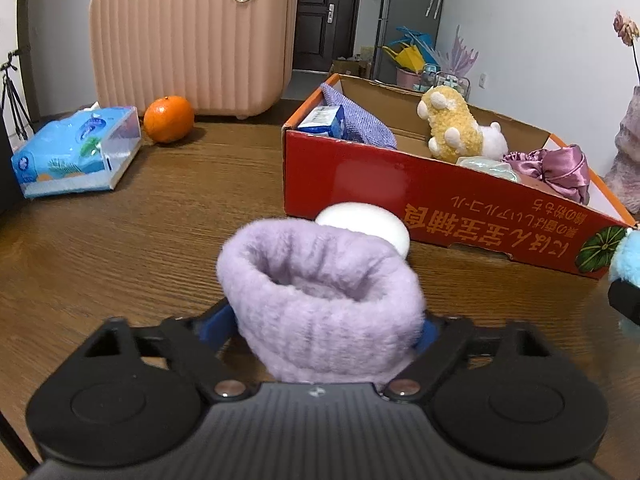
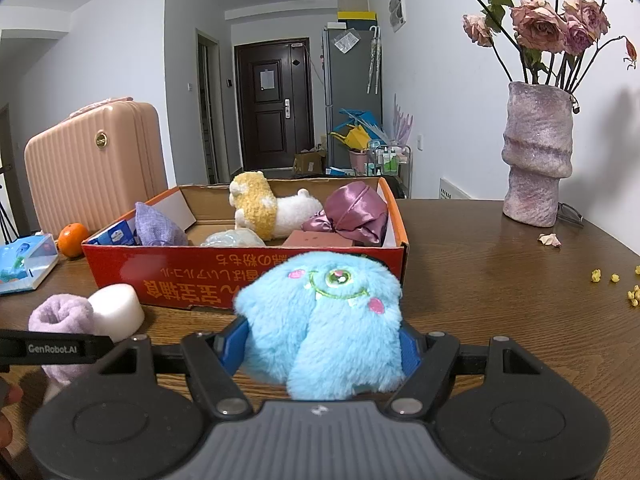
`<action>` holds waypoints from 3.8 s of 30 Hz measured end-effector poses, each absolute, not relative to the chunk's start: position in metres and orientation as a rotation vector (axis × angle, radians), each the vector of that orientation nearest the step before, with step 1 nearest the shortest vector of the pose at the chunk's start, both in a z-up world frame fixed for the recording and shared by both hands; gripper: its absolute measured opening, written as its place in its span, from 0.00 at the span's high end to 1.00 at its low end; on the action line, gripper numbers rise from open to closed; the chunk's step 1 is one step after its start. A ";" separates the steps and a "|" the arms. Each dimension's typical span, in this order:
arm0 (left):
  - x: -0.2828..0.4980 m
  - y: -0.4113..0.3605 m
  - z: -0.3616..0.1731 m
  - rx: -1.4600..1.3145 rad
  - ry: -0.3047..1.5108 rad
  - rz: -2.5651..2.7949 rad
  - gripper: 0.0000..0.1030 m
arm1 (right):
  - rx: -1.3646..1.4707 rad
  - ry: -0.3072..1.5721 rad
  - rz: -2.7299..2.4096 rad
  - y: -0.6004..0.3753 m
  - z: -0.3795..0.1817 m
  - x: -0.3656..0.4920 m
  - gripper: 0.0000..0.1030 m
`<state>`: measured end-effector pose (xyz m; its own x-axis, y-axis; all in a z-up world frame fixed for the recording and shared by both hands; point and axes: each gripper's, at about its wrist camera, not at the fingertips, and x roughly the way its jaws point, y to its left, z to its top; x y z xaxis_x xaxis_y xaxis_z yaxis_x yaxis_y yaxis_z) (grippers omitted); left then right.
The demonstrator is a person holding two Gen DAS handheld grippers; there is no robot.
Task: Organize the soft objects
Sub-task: 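Grasp the lilac fuzzy wristband with the left tool while the right tool holds the plush, then carry the wristband in the left tool and plush in the right tool over the box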
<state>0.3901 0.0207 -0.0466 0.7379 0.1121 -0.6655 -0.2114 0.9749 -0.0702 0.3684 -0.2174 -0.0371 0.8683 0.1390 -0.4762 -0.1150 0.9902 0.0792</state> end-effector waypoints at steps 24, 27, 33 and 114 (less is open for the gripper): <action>0.342 0.038 -0.016 -0.138 0.559 0.151 0.65 | 0.051 0.454 0.176 -0.213 -0.030 0.355 0.31; 0.336 0.037 -0.010 -0.133 0.531 0.142 0.65 | 0.055 0.438 0.186 -0.212 -0.027 0.352 0.31; 0.329 0.029 -0.001 -0.113 0.486 0.109 0.65 | 0.068 0.394 0.206 -0.211 -0.021 0.345 0.31; 0.502 0.000 0.024 -0.094 0.350 0.056 0.65 | 0.071 0.234 0.095 -0.168 -0.022 0.495 0.31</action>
<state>0.5020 0.0003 0.0241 0.9377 0.0382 -0.3453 -0.0710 0.9940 -0.0826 0.4951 -0.1680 -0.0224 0.9682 0.1024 -0.2282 -0.0859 0.9930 0.0814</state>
